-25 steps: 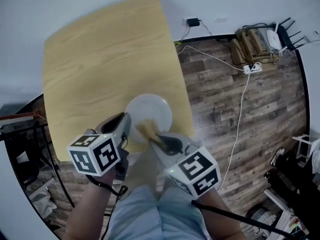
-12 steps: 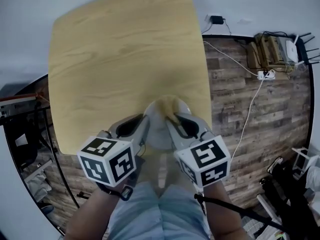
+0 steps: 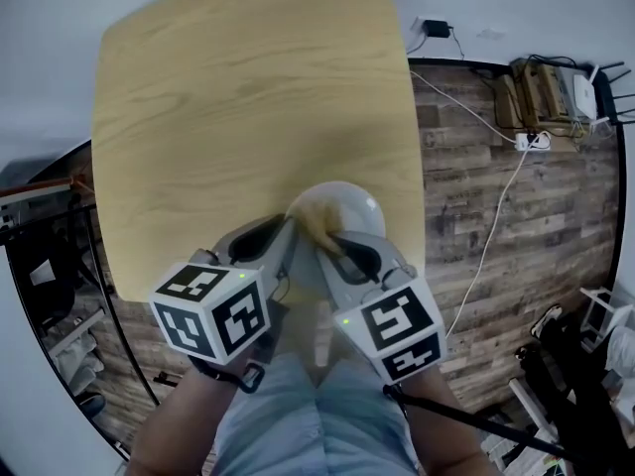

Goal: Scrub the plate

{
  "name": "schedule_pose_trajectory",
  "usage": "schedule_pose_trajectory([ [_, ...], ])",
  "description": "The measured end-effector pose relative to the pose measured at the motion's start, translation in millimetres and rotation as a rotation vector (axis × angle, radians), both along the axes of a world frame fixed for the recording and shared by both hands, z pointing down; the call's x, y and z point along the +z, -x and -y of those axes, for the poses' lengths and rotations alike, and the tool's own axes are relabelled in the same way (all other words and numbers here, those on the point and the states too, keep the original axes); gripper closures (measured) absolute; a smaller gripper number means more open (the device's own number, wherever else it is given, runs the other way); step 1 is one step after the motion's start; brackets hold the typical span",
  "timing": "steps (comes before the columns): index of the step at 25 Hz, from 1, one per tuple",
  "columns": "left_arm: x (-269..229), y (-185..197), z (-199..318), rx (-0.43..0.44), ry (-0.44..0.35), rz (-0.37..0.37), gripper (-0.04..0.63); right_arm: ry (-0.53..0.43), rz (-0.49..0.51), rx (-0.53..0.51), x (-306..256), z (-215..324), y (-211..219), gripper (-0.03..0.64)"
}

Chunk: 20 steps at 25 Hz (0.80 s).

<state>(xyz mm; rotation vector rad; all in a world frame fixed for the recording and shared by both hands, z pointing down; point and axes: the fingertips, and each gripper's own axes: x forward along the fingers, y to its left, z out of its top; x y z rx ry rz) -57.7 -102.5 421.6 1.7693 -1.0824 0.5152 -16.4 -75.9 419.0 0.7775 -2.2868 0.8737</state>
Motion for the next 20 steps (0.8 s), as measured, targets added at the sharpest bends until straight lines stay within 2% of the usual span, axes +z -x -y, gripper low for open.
schedule_pose_trajectory([
  [7,0.0,1.6,-0.1,-0.046,0.011,-0.023,0.538,0.031,0.05,-0.016,-0.3,-23.6,1.9,0.571],
  [20,-0.9,0.6,2.1,-0.048,-0.046,0.034,0.534,0.092,0.1,-0.113,-10.5,-97.2,10.2,0.57],
])
